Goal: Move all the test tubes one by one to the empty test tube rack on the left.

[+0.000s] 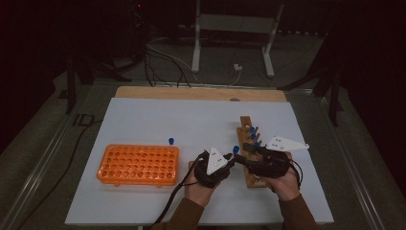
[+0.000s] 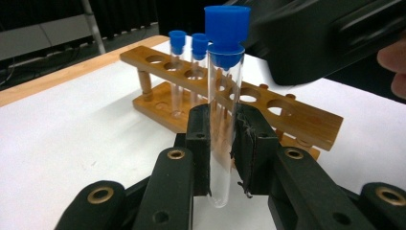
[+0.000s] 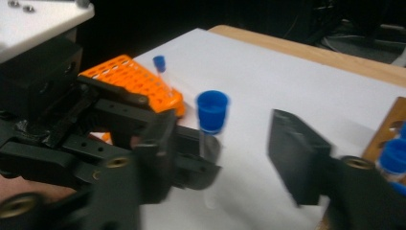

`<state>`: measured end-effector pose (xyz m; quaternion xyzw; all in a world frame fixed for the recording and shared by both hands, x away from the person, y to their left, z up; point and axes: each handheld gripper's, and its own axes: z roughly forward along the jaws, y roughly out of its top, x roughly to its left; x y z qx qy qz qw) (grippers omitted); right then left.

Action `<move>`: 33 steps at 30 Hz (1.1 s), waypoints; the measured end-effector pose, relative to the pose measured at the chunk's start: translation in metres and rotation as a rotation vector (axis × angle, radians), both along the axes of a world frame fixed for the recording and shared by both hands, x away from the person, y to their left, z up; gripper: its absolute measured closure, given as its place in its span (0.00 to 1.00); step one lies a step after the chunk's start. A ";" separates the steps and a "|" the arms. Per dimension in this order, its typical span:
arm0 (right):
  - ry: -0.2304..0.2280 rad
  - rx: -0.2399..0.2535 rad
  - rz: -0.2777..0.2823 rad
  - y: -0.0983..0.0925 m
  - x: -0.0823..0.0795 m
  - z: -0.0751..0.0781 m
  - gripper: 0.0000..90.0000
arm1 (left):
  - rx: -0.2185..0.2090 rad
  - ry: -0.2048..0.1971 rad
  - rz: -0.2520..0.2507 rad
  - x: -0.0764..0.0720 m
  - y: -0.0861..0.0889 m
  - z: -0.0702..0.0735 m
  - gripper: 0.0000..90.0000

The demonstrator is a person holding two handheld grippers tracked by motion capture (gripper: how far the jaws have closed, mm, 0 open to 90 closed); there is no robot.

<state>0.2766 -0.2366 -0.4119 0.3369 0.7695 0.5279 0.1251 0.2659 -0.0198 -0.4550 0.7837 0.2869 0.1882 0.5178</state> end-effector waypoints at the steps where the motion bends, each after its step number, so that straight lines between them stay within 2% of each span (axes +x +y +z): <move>1: -0.007 0.000 -0.007 -0.001 0.000 0.000 0.38 | 0.000 0.002 0.004 0.000 0.002 0.000 0.86; 6: -0.025 -0.004 -0.055 -0.005 0.002 0.000 0.18 | -0.012 0.006 0.025 0.002 0.011 0.002 0.86; 11: -0.034 -0.007 -0.097 -0.012 0.005 -0.003 0.03 | -0.019 0.007 0.040 0.002 0.021 0.004 0.86; 16: -0.036 -0.003 -0.114 -0.018 0.007 -0.006 0.00 | -0.031 0.012 0.056 0.002 0.034 0.006 0.86; 33: -0.027 -0.006 -0.143 -0.028 0.009 -0.008 0.00 | -0.053 0.017 0.129 0.003 0.078 0.012 0.86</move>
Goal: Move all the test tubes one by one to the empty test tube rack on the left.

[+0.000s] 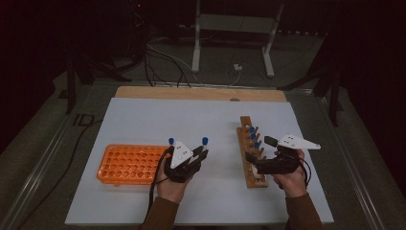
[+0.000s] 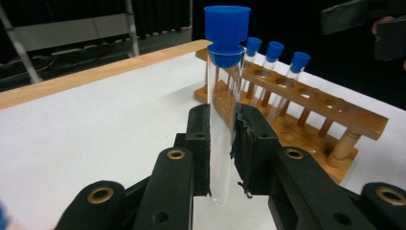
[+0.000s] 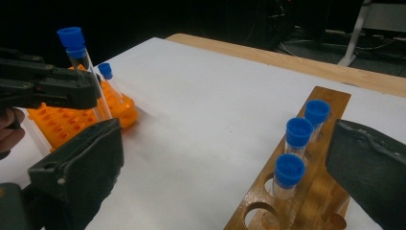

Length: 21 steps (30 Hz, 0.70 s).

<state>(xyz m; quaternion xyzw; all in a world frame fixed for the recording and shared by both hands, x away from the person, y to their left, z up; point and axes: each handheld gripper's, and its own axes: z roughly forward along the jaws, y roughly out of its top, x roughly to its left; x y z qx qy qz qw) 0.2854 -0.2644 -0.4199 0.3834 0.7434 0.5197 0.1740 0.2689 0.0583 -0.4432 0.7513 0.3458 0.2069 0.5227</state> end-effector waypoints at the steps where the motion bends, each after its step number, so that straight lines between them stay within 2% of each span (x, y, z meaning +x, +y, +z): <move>1: 0.000 0.001 -0.002 0.000 0.000 0.000 0.00 | -0.002 0.001 0.004 0.000 0.003 0.000 0.86; 11: -0.002 0.011 -0.006 -0.002 -0.001 0.001 0.00 | -0.021 0.000 0.045 0.003 0.026 0.005 0.86; 18: -0.008 0.016 -0.016 -0.005 -0.001 0.002 0.00 | 0.007 -0.004 0.066 0.002 0.043 0.002 0.86; 21: -0.010 0.015 -0.015 -0.004 -0.002 0.002 0.00 | 0.007 0.004 0.080 0.001 0.052 -0.001 0.86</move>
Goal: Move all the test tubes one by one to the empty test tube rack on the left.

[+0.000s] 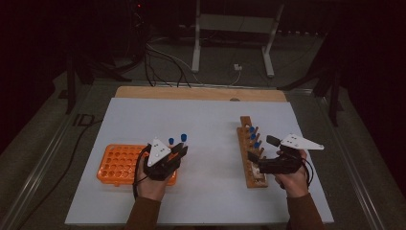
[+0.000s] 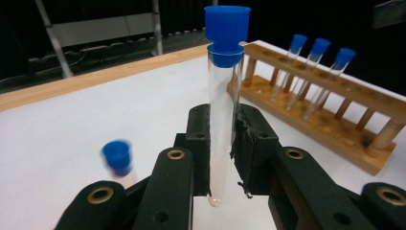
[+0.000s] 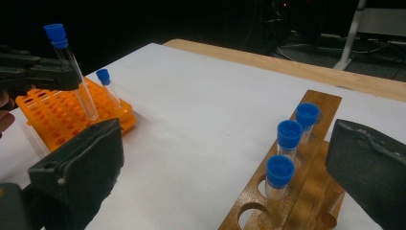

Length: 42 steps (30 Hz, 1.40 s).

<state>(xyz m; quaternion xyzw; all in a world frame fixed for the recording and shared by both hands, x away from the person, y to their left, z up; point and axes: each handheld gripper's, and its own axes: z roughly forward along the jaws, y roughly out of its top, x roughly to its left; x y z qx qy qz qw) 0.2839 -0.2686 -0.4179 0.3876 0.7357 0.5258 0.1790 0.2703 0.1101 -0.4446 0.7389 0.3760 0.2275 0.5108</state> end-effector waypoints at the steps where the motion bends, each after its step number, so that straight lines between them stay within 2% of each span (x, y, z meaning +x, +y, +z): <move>1: -0.001 0.000 0.002 0.000 0.000 0.000 0.00 | -0.003 0.003 0.006 0.000 0.003 -0.001 0.86; 5: -0.001 -0.002 0.007 0.002 0.000 0.000 0.00 | 0.000 0.006 0.026 0.002 0.010 -0.006 0.86; 16: -0.002 0.001 0.004 0.000 -0.001 0.000 0.00 | 0.048 0.005 0.059 0.008 0.016 -0.015 0.86; 25: -0.001 -0.001 0.006 0.001 -0.001 0.000 0.00 | 0.070 0.007 0.095 0.013 0.021 -0.021 0.86; 33: -0.002 -0.002 0.008 0.001 -0.001 0.000 0.00 | 0.093 0.052 0.110 0.015 0.022 -0.028 0.86; 42: 0.000 -0.002 0.010 -0.001 -0.002 0.000 0.00 | 0.157 0.117 0.118 0.017 0.018 -0.036 0.86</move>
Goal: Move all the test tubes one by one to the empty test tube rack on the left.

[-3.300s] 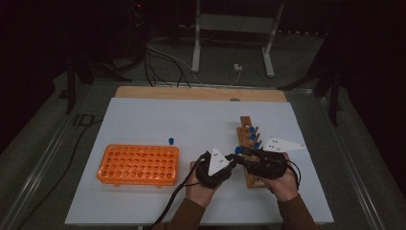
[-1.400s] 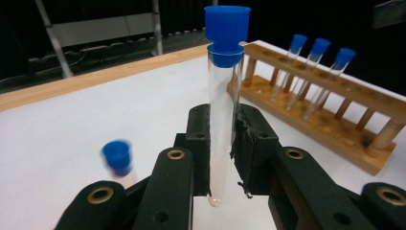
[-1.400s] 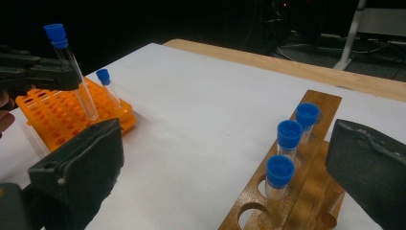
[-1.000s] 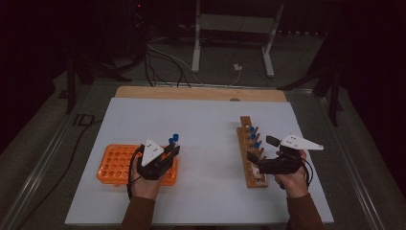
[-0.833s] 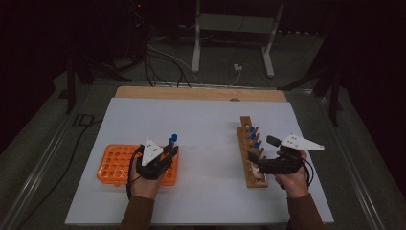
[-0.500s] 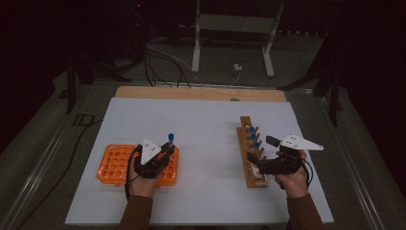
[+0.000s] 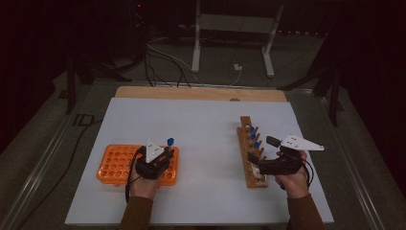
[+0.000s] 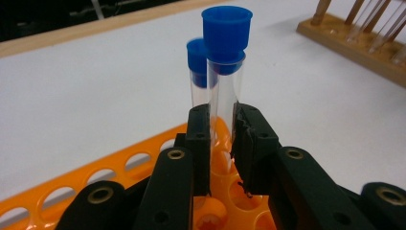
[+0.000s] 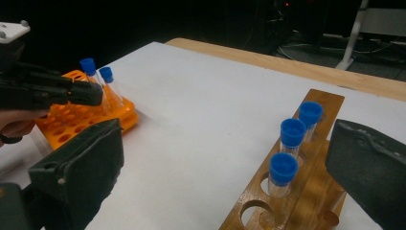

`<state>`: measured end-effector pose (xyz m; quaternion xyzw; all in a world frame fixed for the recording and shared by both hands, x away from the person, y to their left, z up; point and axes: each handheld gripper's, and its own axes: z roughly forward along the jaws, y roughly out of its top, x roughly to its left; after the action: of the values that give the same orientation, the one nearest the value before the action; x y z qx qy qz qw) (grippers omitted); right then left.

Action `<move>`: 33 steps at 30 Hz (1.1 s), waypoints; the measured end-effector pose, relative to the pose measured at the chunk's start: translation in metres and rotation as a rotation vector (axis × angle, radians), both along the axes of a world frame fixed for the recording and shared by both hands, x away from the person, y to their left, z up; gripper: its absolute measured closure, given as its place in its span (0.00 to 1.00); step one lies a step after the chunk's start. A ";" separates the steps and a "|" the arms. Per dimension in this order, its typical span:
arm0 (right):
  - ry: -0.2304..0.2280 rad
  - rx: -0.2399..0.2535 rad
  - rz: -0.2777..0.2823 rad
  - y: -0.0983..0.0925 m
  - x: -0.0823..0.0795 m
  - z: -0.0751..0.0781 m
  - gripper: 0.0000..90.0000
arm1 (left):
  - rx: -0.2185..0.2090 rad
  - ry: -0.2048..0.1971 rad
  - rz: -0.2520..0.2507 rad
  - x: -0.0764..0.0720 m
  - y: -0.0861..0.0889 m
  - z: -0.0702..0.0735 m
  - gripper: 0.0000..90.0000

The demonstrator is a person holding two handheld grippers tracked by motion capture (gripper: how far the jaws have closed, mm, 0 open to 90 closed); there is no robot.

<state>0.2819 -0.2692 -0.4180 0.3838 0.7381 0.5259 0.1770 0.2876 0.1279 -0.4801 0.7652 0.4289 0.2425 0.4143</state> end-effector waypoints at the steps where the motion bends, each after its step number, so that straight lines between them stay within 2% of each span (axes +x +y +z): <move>1: 0.001 0.000 -0.001 0.000 0.000 0.000 0.00 | 0.002 0.005 0.001 0.000 0.000 0.000 0.86; 6: 0.003 0.001 0.000 -0.001 0.000 -0.001 0.00 | 0.006 0.027 0.002 0.001 0.000 -0.001 0.86; 14: 0.001 -0.005 0.005 0.000 0.000 -0.001 0.00 | 0.051 0.054 -0.001 0.002 -0.005 -0.005 0.86; 24: 0.007 -0.007 0.009 0.001 0.000 -0.002 0.00 | 0.088 0.046 -0.002 0.000 -0.010 -0.005 0.86; 29: 0.007 -0.008 0.010 0.002 0.000 -0.002 0.00 | 0.089 0.048 -0.002 0.000 -0.009 -0.006 0.86; 33: 0.005 -0.007 0.010 0.001 0.000 -0.002 0.00 | 0.051 0.062 0.002 0.000 -0.006 -0.007 0.79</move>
<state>0.2817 -0.2682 -0.4198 0.3808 0.7424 0.5231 0.1739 0.2879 0.1223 -0.4869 0.7824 0.4357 0.2301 0.3809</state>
